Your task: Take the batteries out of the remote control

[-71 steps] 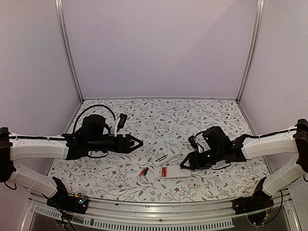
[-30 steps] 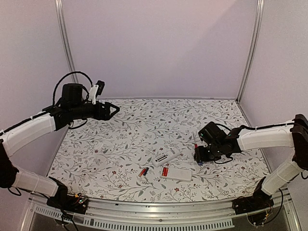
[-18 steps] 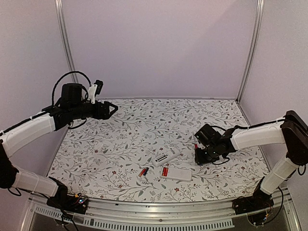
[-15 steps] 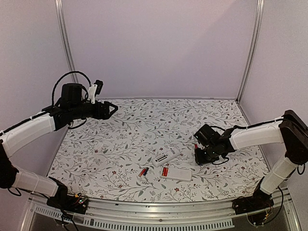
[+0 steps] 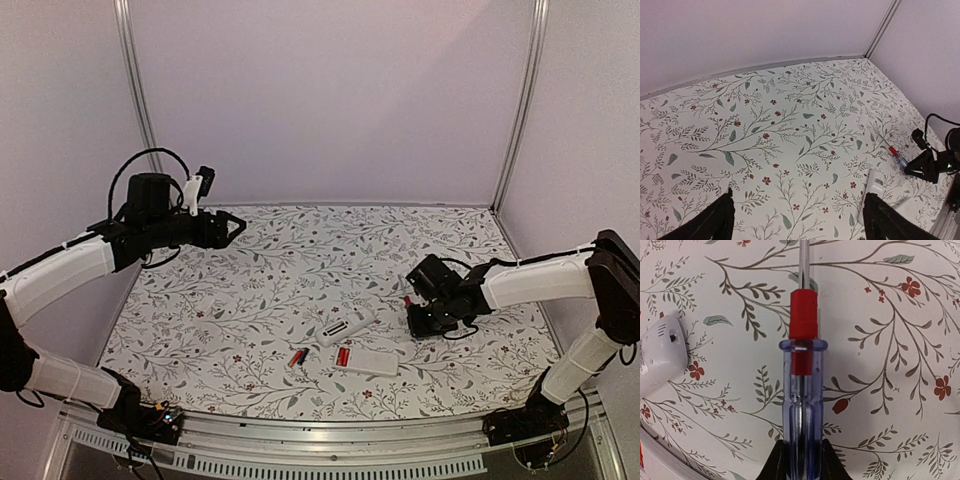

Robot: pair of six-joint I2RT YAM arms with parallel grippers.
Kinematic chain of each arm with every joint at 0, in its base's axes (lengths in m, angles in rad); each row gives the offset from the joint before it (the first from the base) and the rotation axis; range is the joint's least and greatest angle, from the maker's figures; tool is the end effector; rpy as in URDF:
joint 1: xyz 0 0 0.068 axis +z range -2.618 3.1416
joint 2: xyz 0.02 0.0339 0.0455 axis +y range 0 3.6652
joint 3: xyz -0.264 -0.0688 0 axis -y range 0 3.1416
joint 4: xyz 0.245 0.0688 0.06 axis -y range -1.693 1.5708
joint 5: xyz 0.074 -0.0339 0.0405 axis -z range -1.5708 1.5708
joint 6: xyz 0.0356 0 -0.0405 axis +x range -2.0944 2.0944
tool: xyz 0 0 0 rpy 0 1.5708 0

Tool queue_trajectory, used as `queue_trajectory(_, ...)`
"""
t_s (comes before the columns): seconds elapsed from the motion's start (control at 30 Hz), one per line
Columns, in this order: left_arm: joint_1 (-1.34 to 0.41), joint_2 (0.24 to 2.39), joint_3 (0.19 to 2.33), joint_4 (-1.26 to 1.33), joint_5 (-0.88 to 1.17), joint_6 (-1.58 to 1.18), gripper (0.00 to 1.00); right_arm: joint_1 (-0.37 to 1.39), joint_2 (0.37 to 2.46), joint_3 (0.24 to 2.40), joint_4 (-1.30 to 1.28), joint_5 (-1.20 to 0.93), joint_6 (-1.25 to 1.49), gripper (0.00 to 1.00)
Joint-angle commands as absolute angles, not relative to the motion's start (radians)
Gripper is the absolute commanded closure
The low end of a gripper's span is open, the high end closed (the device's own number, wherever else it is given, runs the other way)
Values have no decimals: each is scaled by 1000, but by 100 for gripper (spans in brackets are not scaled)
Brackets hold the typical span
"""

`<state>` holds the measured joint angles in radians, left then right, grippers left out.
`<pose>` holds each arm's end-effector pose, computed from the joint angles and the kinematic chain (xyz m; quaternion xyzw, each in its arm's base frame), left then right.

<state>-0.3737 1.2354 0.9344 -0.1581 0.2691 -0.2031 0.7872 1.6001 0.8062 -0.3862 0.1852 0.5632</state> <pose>0.2591 -0.1118 0.2995 0.1422 0.8327 -0.2580 0.4689 0.2050 0.1964 0.1440 -0.0913 0.9727 0.0500 0.2076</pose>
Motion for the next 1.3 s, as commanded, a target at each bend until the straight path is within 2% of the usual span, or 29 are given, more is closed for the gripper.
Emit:
queue_trajectory(0.0, -361, 1210, 907, -118, 365, -213, 11, 778, 1482, 794, -369, 163, 534, 100)
queue_trajectory(0.17, -375, 1208, 869, 0, 600, -248, 11, 800, 1320, 745, -238, -98, 369, 100)
queue_trajectory(0.33, -432, 1236, 844, 99, 782, -266, 11, 888, 1211, 756, -162, -197, 309, 100)
queue_trajectory(0.6, -535, 1328, 866, 104, 896, -263, 11, 1032, 1318, 917, -182, -194, 275, 100)
queue_trajectory(0.93, -543, 1395, 889, 103, 925, -285, 13, 1068, 1421, 989, -149, -229, 221, 100)
queue_trajectory(1.0, -543, 1398, 890, 106, 929, -289, 15, 1068, 1430, 996, -149, -235, 216, 100)
queue_trajectory(1.2, -543, 1402, 893, 107, 928, -294, 37, 1070, 1464, 1007, -131, -266, 213, 100)
queue_trajectory(1.27, -544, 1403, 893, 107, 934, -295, 49, 1073, 1470, 1008, -124, -263, 215, 100)
